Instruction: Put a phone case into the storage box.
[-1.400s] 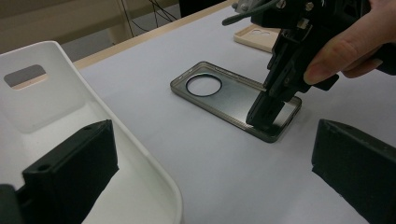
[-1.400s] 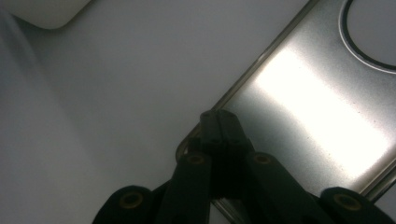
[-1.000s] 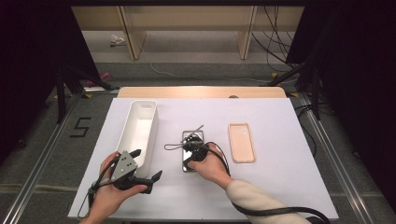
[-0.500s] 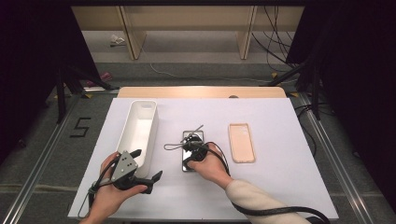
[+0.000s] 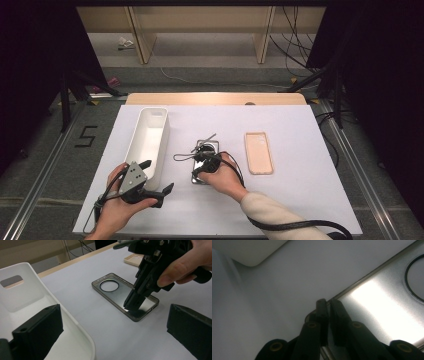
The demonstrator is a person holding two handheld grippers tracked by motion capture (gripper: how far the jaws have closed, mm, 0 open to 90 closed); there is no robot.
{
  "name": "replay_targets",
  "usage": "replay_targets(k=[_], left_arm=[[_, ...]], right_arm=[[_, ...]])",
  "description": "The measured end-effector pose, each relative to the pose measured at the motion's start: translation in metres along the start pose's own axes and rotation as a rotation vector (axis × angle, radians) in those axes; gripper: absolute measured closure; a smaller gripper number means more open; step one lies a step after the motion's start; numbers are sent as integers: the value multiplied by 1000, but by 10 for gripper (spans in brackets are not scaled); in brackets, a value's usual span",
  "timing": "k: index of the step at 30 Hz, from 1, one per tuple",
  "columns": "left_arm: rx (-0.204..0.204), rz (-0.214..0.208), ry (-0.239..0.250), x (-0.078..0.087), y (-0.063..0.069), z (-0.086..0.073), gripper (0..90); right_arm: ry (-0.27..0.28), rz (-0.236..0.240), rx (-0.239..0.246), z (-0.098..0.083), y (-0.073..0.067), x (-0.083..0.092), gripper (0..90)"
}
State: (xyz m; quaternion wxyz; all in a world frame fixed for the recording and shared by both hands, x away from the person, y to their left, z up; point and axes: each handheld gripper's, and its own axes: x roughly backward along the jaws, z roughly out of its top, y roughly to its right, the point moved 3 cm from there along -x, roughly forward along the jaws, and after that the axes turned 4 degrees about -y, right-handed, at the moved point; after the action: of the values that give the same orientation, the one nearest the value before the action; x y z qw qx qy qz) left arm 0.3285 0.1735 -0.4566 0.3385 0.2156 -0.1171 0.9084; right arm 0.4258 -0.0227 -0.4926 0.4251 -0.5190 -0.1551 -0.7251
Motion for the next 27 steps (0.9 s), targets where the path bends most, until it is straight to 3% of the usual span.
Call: replay_targets(k=[4,6,9,11,12,14,21,27], left_arm=[[0,-3,1,0,1,0,0],[0,-4,1,0,1,0,0],[1,-3,1,0,1,0,0],[-1,-4,-2,0,1,0,0],[-1,-5,-2,0,1,0,0],[-1,-3,-1,0,1,0,0],[1,-6,-3,0,2,0,0],[2,-6,-3,-1,1,-1,0]], right_arm=[[-11,-53,112,4,1,14,675],[-32,-101,225,5,0,20,598],[-76,-130,367,5,-3,27,479],[-88,-143,431,5,-5,29,410],[-99,-148,430,5,-7,30,374],[-106,-150,480,5,-8,31,325],[-145,-156,509,4,-9,35,216],[-166,-156,536,3,-11,36,228]])
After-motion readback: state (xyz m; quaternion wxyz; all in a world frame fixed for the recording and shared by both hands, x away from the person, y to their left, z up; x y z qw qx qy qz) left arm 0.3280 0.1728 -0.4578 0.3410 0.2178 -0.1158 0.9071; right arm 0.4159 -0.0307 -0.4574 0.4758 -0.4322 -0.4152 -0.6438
